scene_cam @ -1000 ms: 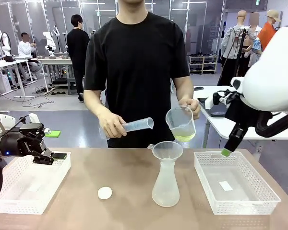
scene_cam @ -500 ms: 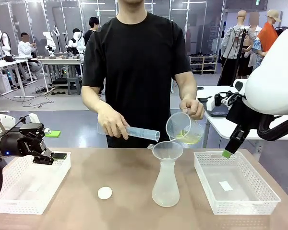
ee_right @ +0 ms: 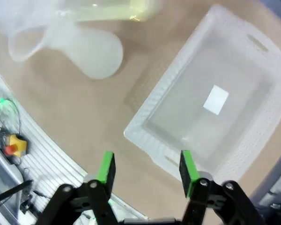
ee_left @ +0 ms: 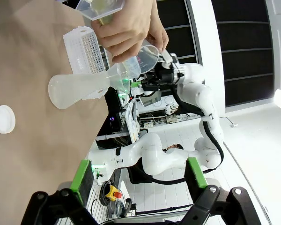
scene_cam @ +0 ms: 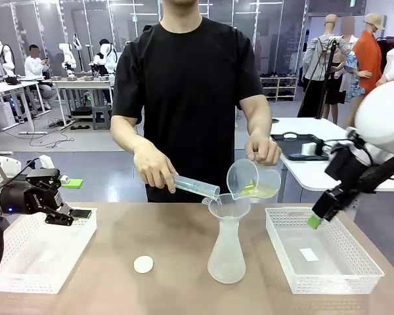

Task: Prepare the solutions needed for the experiment.
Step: Once the solution is in the Big flask , pick up the Plastic Funnel and place it back into the right Organizing basket.

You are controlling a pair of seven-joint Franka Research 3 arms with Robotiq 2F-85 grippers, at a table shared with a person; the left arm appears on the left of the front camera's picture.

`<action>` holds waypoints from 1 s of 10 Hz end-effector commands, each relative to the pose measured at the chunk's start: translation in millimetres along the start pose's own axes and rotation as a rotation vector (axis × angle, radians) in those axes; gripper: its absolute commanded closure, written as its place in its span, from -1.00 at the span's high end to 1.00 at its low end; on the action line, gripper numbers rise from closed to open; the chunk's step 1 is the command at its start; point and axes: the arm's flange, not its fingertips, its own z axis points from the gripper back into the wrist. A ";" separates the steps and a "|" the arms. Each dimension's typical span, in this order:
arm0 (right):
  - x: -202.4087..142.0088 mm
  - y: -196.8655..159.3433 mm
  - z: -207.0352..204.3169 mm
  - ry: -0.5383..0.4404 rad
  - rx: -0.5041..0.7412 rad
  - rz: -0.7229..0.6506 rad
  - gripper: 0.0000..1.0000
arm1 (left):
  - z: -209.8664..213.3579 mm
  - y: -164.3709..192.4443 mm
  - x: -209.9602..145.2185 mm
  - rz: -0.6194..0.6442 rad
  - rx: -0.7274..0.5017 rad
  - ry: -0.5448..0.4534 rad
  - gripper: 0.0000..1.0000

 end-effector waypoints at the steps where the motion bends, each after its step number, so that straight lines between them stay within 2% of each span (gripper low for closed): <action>1: -24.8 -25.0 -8.2 -0.142 0.093 -0.285 0.39 | -1.3 -2.6 1.4 -0.003 -0.012 -0.012 1.00; 5: -57.1 -53.5 -51.7 -0.316 0.422 -0.647 0.39 | -1.3 -2.6 1.4 -0.003 -0.012 -0.012 1.00; 7: -63.5 -54.0 -63.3 -0.372 0.558 -0.697 0.39 | -1.3 -2.6 1.4 -0.003 -0.012 -0.012 1.00; 10: -61.9 -53.8 -76.8 -0.335 0.650 -0.776 0.39 | -1.3 -2.6 1.4 -0.003 -0.012 -0.012 1.00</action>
